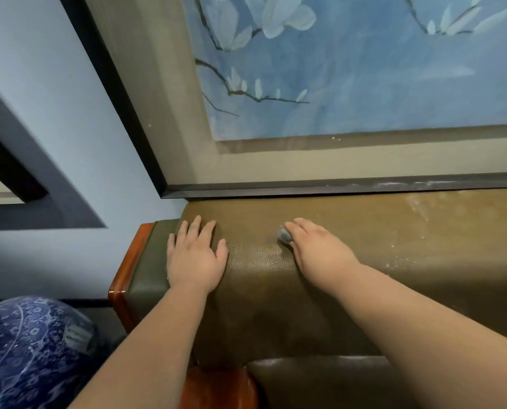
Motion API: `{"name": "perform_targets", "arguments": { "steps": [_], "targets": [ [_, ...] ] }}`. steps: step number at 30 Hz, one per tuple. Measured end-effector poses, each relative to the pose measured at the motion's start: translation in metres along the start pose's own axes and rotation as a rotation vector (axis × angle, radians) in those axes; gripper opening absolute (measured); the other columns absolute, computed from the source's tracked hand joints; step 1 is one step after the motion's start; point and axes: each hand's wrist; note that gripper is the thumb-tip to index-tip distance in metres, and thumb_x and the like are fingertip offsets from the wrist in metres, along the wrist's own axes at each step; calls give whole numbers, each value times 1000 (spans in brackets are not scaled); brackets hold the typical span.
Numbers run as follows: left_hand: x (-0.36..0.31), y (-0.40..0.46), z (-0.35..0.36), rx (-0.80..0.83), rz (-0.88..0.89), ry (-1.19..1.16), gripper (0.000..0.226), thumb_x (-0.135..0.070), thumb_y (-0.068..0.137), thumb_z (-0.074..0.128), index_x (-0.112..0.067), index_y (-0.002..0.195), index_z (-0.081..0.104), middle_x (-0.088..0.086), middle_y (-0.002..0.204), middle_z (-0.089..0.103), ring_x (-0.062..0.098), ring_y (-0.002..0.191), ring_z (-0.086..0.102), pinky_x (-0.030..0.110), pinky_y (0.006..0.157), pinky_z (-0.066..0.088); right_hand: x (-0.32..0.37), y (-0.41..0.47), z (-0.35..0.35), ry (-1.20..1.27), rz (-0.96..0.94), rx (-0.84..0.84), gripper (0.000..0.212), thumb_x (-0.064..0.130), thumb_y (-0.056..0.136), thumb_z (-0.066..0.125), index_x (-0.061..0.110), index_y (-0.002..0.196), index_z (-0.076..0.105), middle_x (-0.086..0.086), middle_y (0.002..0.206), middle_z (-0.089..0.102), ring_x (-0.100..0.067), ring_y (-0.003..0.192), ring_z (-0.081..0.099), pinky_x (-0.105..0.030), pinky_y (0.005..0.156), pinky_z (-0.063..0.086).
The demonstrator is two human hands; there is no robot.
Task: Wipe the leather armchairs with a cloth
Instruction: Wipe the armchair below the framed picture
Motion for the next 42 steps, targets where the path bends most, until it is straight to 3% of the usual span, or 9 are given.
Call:
{"name": "perform_targets", "arguments": {
  "steps": [4,9,13,16,18,23,29,36,42],
  "targets": [
    [3,3,20,-114,13,55,63,-62,102,23,-37,157,42,-2,167,39,26,156,31,52,128,25,16,26,23,-91,-103,-50,54,38,111,34,20,161,31,-7,167,29,-27,157,21,-44,129,15],
    [3,4,22,-171,21,93,63,-58,102,25,-35,158,41,0,167,40,27,156,31,53,128,26,47,38,42,-60,-206,1,66,61,104,22,32,164,22,-4,171,21,-26,160,8,-45,130,5],
    [4,3,25,-184,22,87,62,-55,101,30,-34,158,42,2,166,41,28,155,33,53,128,26,17,60,33,-49,-334,46,60,48,108,25,28,164,22,-4,172,20,-22,160,12,-40,130,7],
    [2,1,29,-220,8,101,61,-55,101,32,-34,157,43,1,165,42,28,154,34,52,128,25,3,71,27,-69,-125,-13,61,45,108,24,22,165,21,-7,173,17,-23,160,11,-42,130,8],
    [0,1,30,-229,9,95,61,-54,100,32,-33,156,44,2,165,43,28,153,35,52,128,25,22,61,33,-53,-95,-43,63,46,106,27,22,164,23,-8,171,20,-25,159,12,-46,130,10],
    [-4,1,21,-176,-9,111,64,-52,100,26,-32,159,41,2,169,37,27,157,29,51,130,22,51,32,47,-44,-454,41,62,41,106,35,22,164,24,-5,172,19,-22,159,13,-39,131,4],
    [-4,-1,23,-201,7,80,63,-51,98,32,-32,157,46,3,166,42,30,153,34,52,129,23,26,57,37,-48,-175,-14,66,46,106,27,21,166,15,-7,174,10,-23,161,4,-40,131,2],
    [0,2,18,-143,10,87,64,-54,99,31,-34,159,41,2,168,38,29,155,30,52,129,22,44,35,37,-72,-308,36,65,49,107,32,26,166,16,-5,174,12,-22,160,4,-41,131,2],
    [3,1,20,-128,31,91,64,-55,96,39,-37,157,43,4,166,40,31,153,32,53,128,23,43,40,40,-71,-304,81,66,51,106,31,29,166,14,-4,173,12,-22,160,5,-41,130,2]
  ]
}}
Point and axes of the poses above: each hand's wrist, its own y-axis towards the middle knuckle, its own z-axis out of the palm, x = y × z
